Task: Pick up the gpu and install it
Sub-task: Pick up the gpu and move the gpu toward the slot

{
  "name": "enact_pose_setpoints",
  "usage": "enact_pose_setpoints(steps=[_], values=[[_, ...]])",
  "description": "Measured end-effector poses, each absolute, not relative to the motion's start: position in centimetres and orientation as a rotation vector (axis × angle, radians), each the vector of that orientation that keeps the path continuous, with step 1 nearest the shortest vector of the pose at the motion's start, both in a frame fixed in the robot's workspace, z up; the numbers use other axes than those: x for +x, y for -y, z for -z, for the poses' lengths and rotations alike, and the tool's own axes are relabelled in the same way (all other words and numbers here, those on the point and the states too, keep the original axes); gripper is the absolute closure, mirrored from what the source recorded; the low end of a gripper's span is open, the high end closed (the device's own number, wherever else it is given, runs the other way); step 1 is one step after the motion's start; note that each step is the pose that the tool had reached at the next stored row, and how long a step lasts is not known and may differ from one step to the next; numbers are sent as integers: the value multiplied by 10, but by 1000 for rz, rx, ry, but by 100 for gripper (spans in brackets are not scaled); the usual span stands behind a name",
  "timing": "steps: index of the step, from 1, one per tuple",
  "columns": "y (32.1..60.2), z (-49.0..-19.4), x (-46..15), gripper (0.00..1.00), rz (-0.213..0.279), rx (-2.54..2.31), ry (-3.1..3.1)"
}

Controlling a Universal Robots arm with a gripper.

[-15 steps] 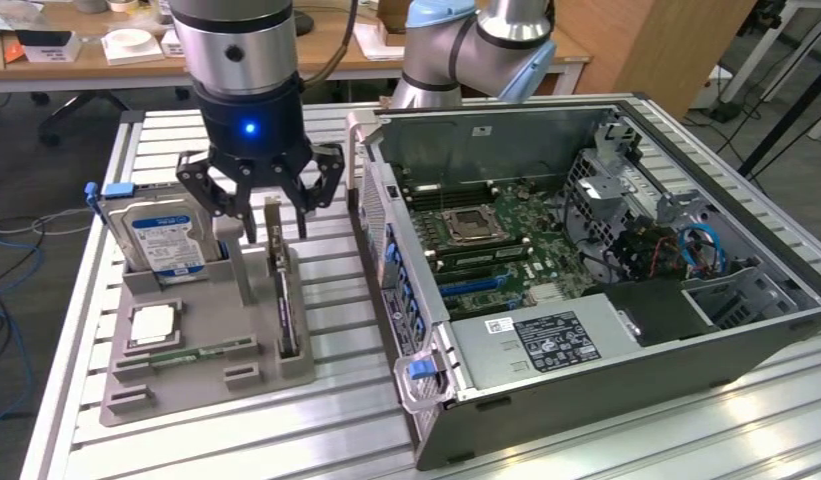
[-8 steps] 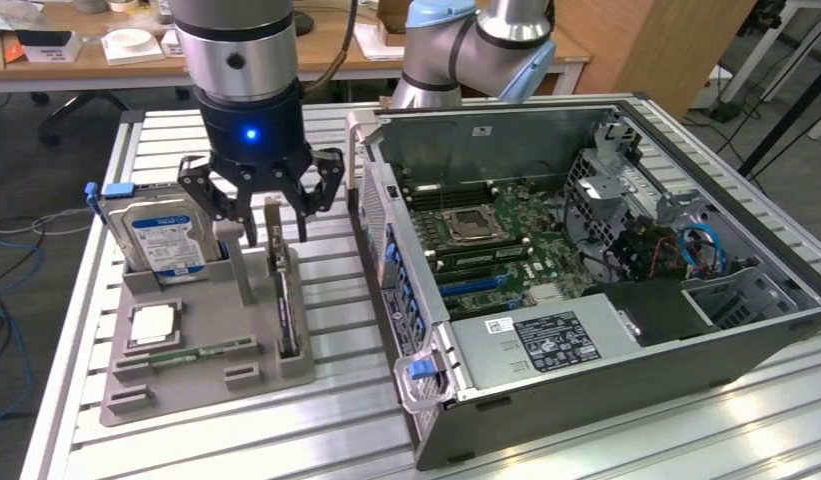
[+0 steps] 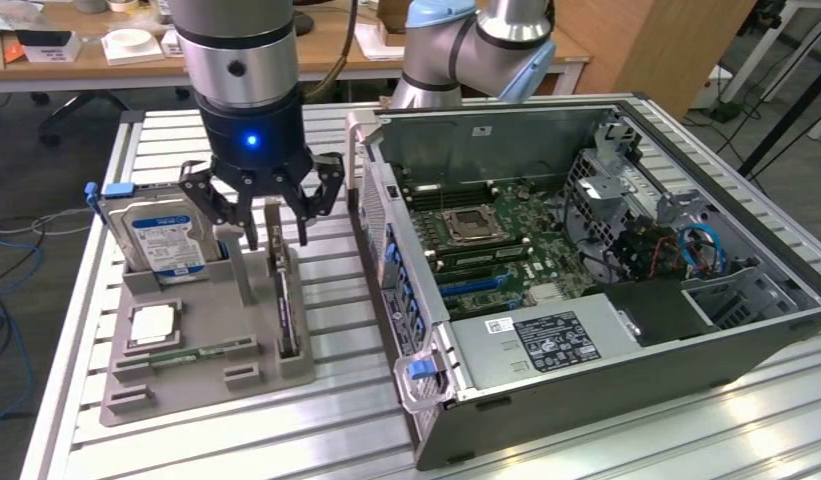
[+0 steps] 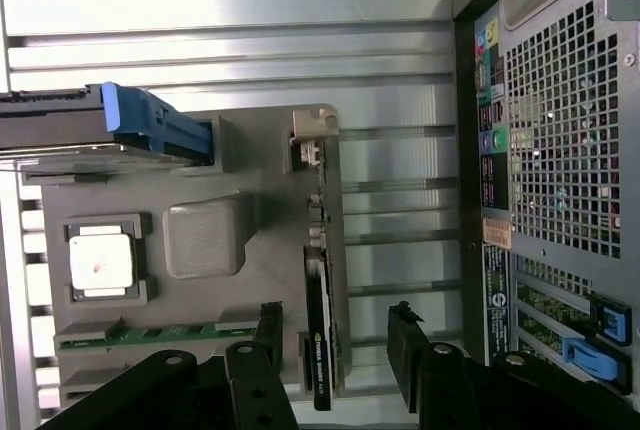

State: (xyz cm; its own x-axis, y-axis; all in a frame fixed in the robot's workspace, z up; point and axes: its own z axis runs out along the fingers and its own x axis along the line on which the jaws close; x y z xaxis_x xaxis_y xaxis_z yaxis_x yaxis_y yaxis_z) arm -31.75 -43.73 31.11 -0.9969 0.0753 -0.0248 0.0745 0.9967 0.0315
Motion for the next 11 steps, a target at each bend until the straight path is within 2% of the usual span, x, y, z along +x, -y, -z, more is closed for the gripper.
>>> enact_pose_setpoints(steps=[11], values=[[443,-302,-318,45,-47,117,-3113]])
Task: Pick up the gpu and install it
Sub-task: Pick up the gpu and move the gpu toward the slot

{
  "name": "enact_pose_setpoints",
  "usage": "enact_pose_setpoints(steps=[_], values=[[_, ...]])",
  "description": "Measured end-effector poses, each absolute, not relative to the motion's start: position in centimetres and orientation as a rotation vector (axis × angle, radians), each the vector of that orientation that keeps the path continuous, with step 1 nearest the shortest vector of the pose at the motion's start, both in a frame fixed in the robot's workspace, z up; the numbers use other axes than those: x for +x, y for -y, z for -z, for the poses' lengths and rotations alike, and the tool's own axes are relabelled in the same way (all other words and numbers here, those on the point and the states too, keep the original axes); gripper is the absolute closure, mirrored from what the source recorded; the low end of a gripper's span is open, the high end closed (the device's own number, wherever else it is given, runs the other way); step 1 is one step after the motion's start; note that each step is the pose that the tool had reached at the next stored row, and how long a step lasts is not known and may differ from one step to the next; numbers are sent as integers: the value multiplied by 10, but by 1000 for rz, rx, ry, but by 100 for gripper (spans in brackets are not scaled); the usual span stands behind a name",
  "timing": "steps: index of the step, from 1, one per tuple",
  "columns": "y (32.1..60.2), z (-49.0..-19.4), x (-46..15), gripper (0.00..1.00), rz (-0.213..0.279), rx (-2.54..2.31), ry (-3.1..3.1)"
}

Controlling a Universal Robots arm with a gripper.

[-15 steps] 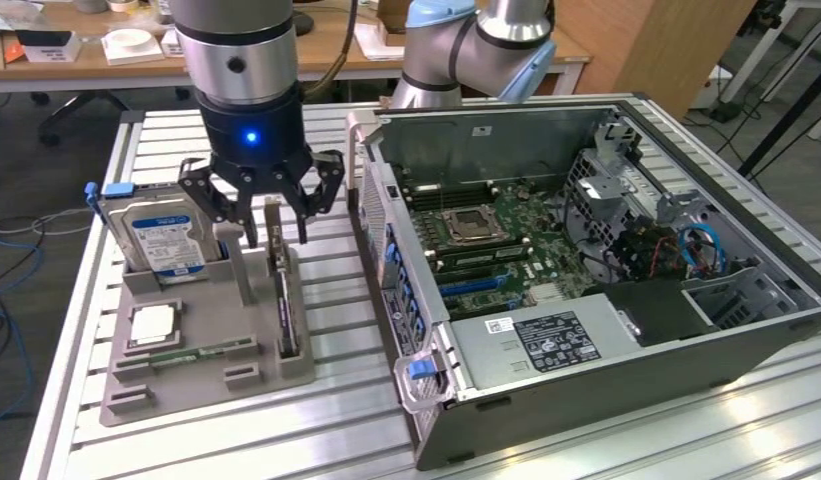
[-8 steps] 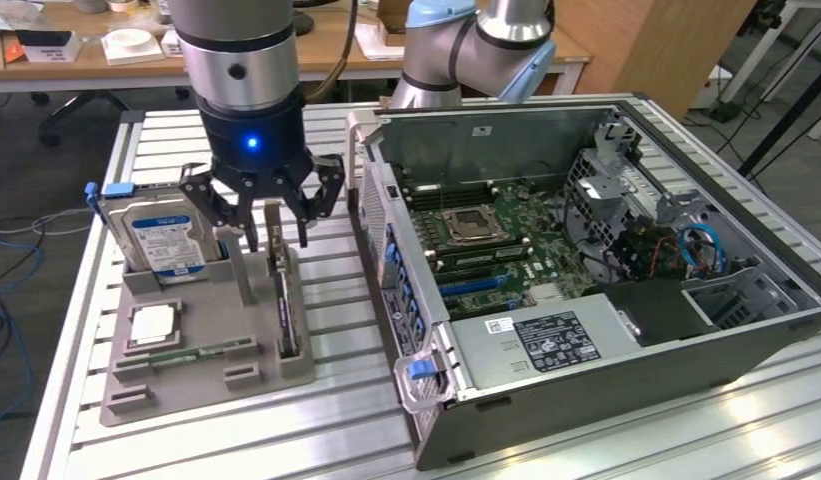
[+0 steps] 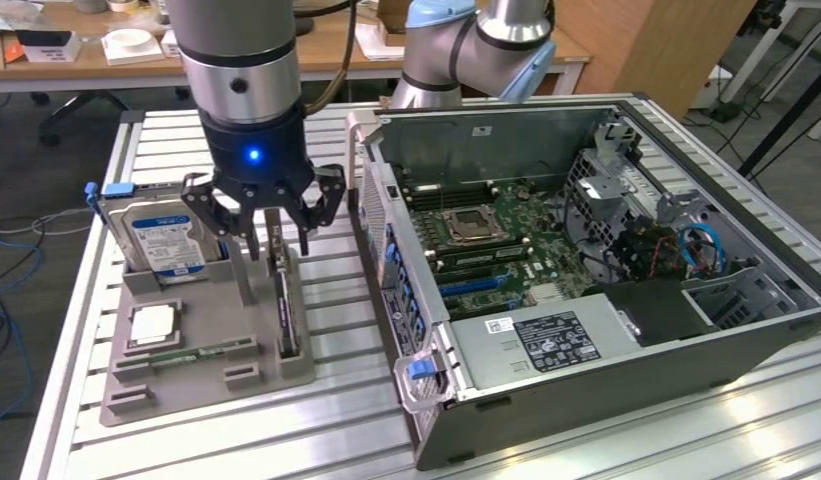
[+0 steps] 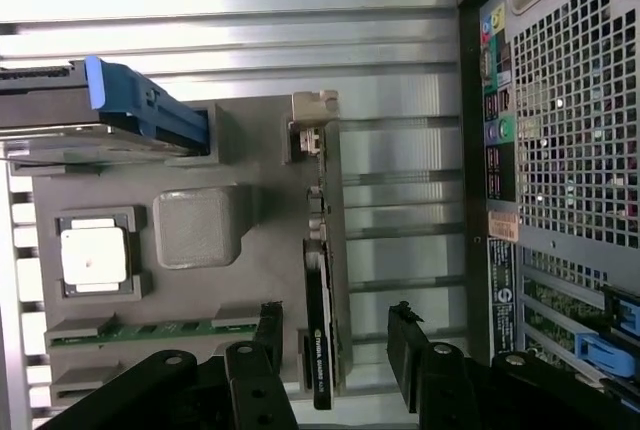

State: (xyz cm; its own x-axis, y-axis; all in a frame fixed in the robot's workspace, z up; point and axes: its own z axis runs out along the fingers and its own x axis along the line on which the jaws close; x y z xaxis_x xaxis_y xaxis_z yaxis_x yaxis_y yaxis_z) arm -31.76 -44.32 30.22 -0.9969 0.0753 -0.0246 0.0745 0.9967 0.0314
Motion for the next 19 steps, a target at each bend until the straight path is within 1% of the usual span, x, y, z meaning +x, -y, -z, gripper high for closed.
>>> enact_pose_setpoints(steps=[19], values=[[445,-295,-318,45,-47,117,-3113]])
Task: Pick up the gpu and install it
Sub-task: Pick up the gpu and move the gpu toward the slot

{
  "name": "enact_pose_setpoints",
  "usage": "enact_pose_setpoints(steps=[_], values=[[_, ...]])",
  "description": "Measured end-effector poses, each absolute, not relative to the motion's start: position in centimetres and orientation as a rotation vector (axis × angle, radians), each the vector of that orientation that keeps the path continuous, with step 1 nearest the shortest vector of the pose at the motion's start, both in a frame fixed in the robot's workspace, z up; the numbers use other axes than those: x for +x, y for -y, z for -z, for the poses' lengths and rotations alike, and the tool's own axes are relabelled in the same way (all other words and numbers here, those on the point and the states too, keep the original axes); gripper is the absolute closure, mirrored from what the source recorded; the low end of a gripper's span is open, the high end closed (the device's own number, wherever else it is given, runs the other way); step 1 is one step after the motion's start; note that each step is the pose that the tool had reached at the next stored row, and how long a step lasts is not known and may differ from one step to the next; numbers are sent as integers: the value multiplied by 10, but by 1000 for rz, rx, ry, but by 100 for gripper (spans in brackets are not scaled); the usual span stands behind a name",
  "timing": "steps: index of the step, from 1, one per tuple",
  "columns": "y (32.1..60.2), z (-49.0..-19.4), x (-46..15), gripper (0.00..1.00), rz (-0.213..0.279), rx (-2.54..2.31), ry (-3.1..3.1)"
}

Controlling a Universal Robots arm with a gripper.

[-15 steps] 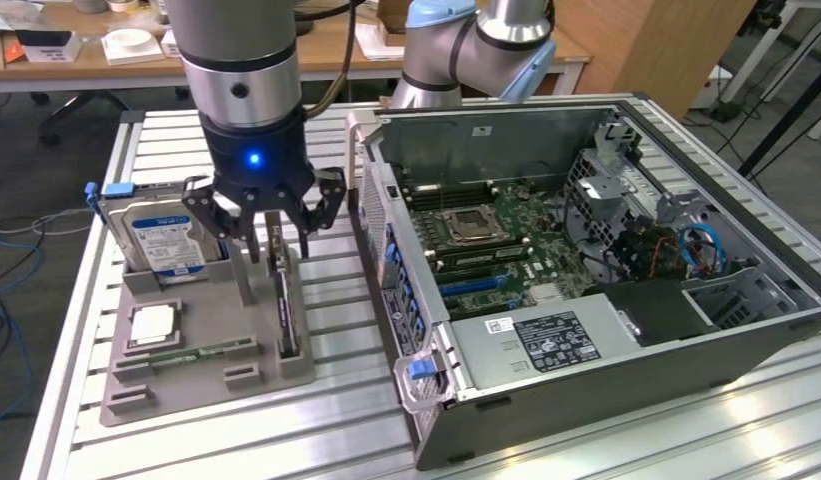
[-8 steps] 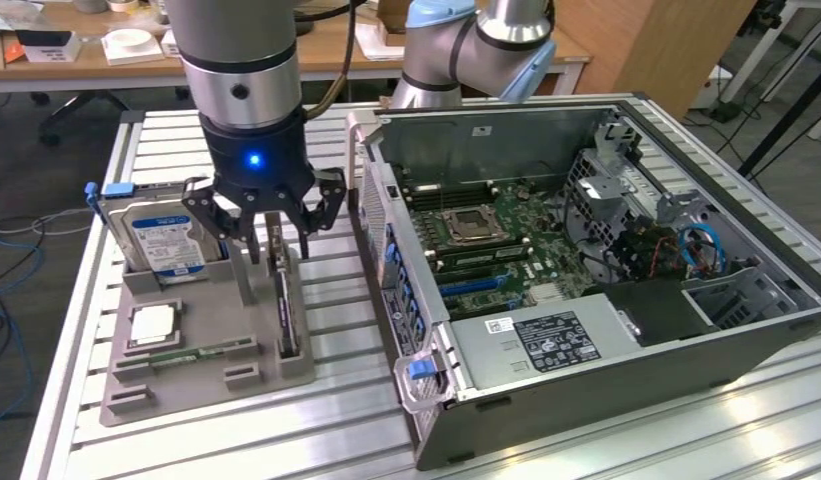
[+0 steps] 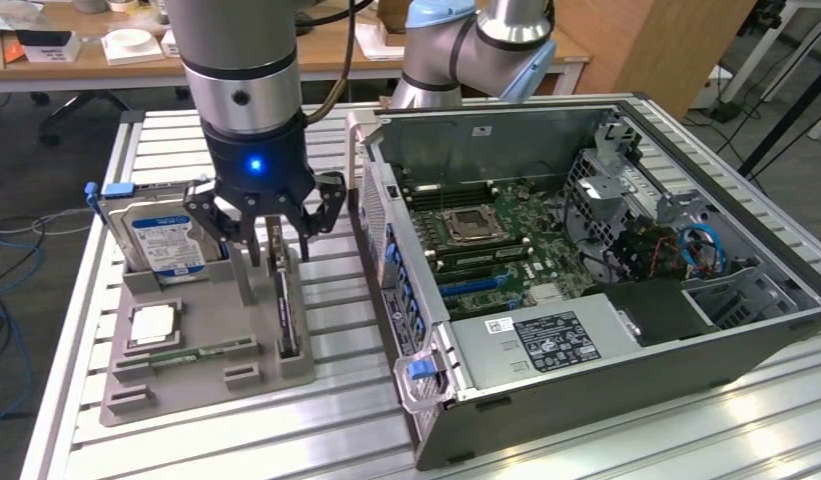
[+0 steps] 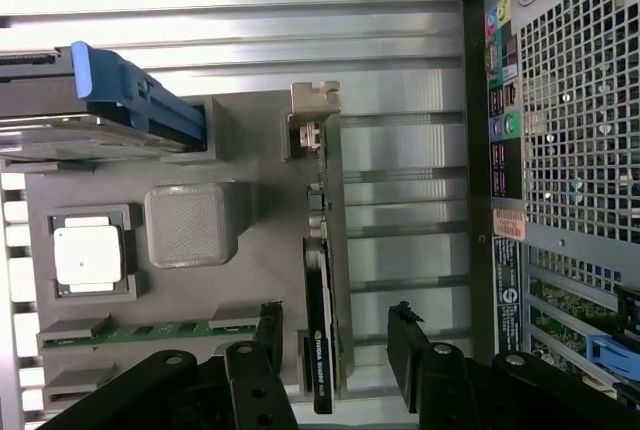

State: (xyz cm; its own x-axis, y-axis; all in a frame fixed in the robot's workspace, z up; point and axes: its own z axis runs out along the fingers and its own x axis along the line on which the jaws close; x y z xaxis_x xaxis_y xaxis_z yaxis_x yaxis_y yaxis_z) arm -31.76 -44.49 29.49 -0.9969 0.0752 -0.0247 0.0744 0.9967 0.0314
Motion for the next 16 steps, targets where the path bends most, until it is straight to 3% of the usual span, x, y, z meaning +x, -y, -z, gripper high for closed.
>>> enact_pose_setpoints(steps=[16], values=[[445,-284,-319,45,-47,117,-3113]])
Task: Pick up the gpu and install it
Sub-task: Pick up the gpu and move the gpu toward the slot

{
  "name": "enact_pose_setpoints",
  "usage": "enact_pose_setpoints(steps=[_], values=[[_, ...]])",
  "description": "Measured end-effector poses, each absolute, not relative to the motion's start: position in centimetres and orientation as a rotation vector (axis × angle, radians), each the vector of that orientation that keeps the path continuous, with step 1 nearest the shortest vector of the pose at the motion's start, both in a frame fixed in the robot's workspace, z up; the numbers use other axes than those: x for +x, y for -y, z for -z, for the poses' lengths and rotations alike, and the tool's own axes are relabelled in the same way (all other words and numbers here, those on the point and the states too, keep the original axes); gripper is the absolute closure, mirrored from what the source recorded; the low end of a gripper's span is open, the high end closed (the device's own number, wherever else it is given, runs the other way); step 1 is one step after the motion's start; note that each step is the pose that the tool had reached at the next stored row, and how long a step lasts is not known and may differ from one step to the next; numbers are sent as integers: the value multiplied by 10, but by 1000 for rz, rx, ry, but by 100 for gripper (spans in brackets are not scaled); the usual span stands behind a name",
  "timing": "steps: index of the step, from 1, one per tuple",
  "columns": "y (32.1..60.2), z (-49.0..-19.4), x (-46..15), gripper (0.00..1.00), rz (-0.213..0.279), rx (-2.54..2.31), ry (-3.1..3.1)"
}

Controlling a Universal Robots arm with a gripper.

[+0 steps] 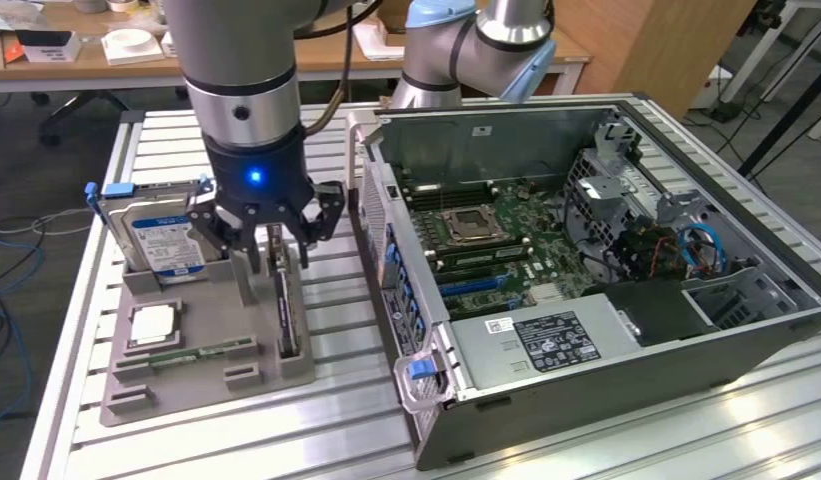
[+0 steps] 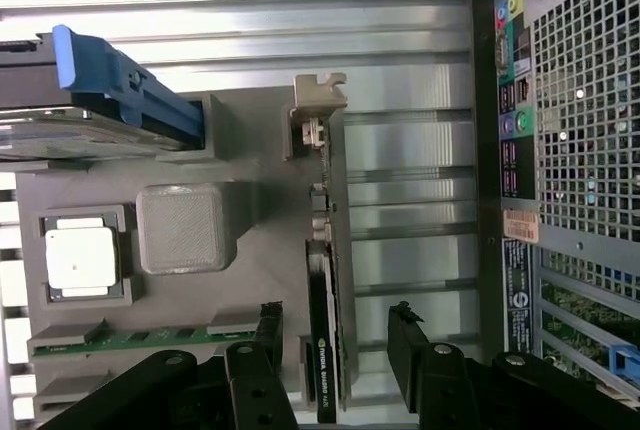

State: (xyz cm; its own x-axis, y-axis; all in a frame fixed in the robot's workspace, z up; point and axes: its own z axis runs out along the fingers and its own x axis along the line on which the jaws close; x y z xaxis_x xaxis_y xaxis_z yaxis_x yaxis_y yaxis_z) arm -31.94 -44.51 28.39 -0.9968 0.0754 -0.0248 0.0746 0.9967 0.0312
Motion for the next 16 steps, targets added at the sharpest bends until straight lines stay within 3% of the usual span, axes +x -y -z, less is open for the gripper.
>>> enact_pose_setpoints(steps=[16], values=[[445,-273,-324,45,-48,117,-3112]])
